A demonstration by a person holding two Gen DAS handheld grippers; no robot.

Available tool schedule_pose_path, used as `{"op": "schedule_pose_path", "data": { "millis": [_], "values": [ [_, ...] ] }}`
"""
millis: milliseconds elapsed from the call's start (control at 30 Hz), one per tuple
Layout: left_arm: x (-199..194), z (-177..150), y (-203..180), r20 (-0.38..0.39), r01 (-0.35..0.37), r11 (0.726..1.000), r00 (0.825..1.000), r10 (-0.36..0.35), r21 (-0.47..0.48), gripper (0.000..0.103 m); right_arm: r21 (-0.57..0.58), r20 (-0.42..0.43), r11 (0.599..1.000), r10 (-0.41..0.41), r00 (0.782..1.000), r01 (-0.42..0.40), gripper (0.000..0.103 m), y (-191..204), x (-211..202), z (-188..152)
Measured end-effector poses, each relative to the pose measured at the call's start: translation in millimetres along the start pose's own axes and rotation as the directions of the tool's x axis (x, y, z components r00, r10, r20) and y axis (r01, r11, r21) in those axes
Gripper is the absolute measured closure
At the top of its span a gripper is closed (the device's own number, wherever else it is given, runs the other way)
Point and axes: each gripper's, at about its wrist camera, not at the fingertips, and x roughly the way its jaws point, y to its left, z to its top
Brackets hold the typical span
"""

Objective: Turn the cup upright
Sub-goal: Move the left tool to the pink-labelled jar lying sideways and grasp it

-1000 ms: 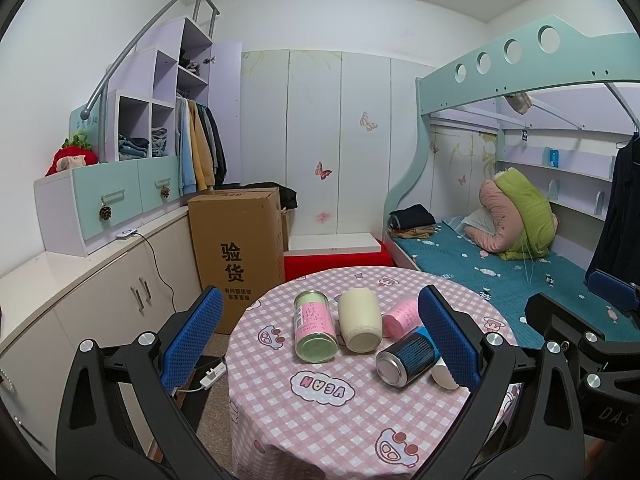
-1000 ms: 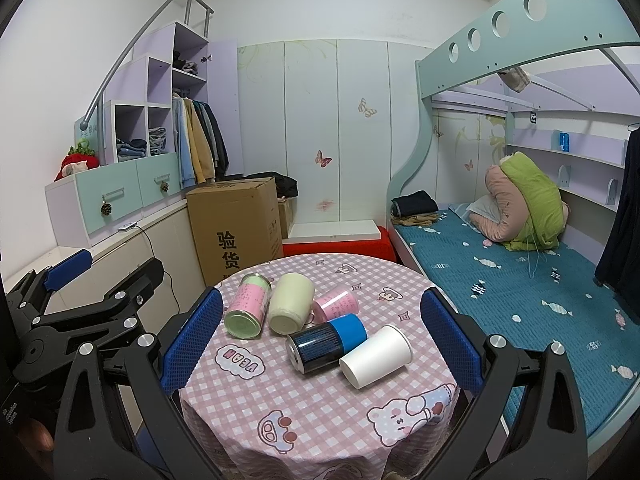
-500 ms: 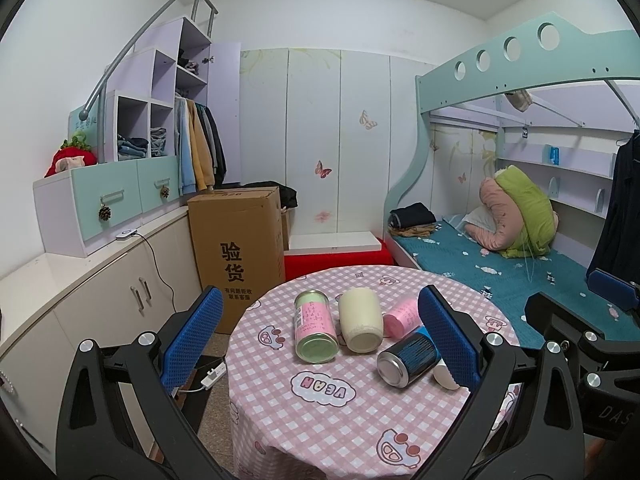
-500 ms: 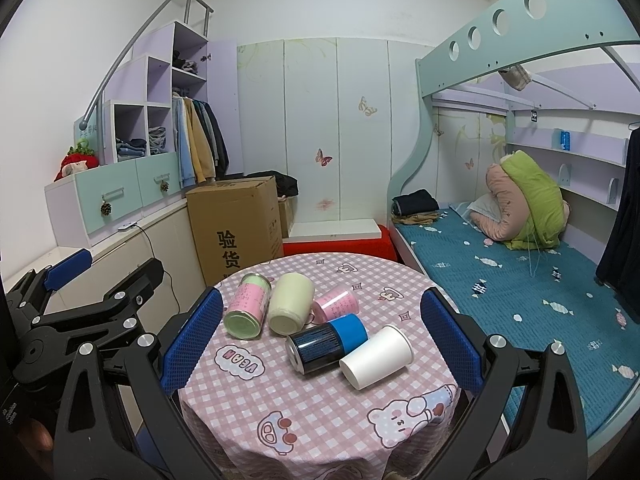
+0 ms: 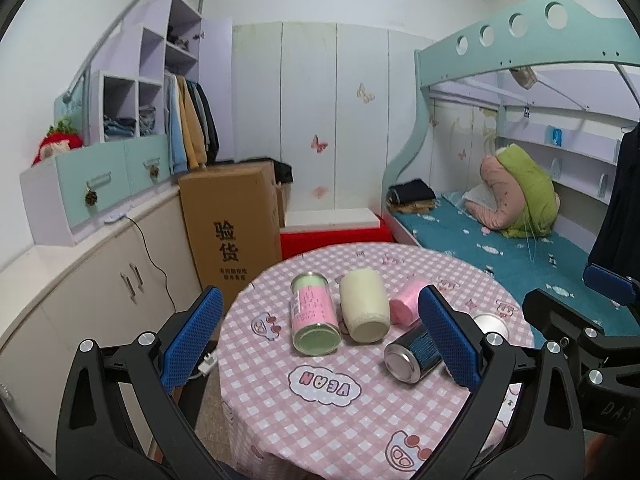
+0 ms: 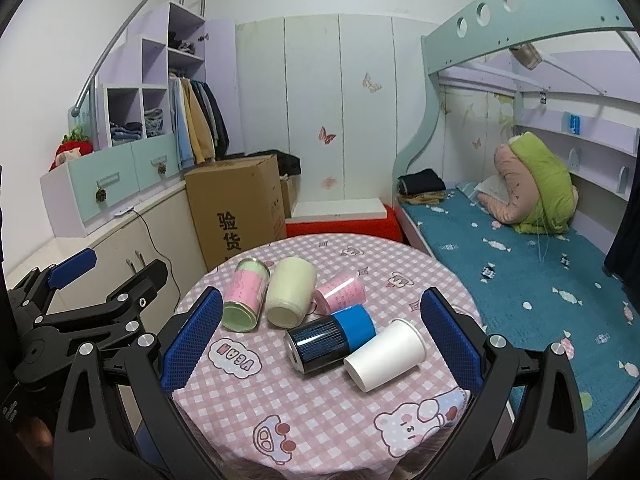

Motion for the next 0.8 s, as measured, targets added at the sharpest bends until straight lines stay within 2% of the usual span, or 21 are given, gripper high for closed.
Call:
{"op": "schedule_pose_path", "data": {
  "millis": [133,333,500,633,800],
  "values": [
    [26.9,-5.3,10.9,-0.063,0.020,0.999,0.998,-0.021,-0.028,0.005,0.004,-0.048,1.000,0.022,0.999,-0.021,0.007,2.6,23.9,-0.2],
    [71.0,-11.2,27.3,-0.148,-0.011,0.997,0.989,0.000,-0.072,0.005,-0.014,-0.115,0.998,0.066,0.991,-0.068,0.007,14.3,65.9,0.7],
    [101.0,-10.2,37.6,-0.182,-0.024,0.996,0.983,0.008,-0.085,0.005,-0.008,-0.143,0.997,0.076,0.987,-0.078,0.007,15.4,101.3,8.1],
    [131.0,-10.5,44.1,-0.225,-0.022,0.995,0.974,0.000,-0.099,0.005,-0.001,-0.166,0.997,0.080,0.983,-0.082,0.007,15.4,128.5,12.6],
    [172.3,-17.2,50.4,-0.299,-0.030,0.992,0.954,-0.008,-0.123,0.005,0.000,-0.208,0.998,0.061,0.976,-0.063,0.007,12.8,166.1,14.5]
  ]
}}
